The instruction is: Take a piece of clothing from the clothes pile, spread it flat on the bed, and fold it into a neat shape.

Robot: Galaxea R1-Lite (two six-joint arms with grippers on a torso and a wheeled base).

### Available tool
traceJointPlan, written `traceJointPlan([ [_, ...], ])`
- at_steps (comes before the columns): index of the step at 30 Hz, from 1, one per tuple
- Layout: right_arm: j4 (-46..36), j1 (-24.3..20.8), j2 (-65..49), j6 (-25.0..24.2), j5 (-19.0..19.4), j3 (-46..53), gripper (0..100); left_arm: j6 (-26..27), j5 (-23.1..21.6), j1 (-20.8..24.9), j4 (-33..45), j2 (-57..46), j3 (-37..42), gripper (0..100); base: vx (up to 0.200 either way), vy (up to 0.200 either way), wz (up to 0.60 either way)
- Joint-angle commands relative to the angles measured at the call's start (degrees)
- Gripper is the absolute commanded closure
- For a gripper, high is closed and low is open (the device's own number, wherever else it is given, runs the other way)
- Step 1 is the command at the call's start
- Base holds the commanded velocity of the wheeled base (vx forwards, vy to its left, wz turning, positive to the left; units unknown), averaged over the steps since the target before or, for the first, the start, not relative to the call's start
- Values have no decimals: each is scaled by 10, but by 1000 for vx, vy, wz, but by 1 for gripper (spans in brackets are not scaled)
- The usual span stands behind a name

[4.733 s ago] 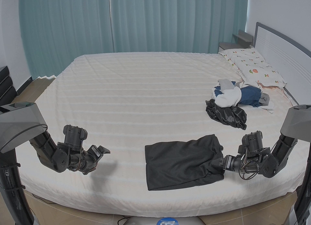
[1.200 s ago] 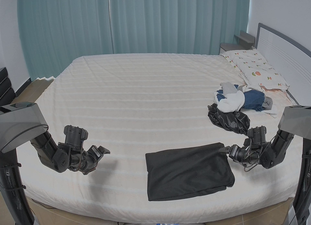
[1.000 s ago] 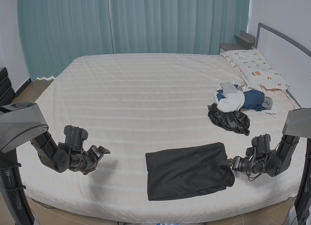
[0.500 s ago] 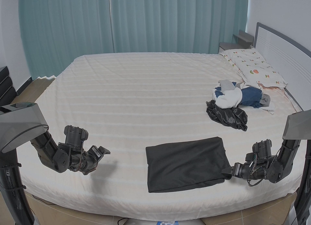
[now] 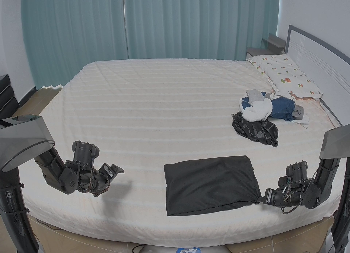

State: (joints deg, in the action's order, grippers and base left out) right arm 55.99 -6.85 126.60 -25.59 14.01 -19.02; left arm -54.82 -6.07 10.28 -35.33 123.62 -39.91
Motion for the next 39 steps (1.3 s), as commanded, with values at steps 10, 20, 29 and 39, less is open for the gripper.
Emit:
traceJointPlan([
  [10, -1, 11, -13, 15, -1, 6, 100, 0, 0, 0, 0, 0, 0, 0, 0, 0, 0],
  [20, -8, 37, 7, 44, -1, 2, 100, -1, 0, 0, 0, 0, -1, 0, 0, 0, 0],
  [29, -8, 39, 9, 48, -1, -3, 0, -1, 0, 0, 0, 0, -1, 0, 0, 0, 0],
  [39, -4, 18, -52, 10, -19, -6, 0, 0, 0, 0, 0, 0, 0, 0, 0, 0, 0],
])
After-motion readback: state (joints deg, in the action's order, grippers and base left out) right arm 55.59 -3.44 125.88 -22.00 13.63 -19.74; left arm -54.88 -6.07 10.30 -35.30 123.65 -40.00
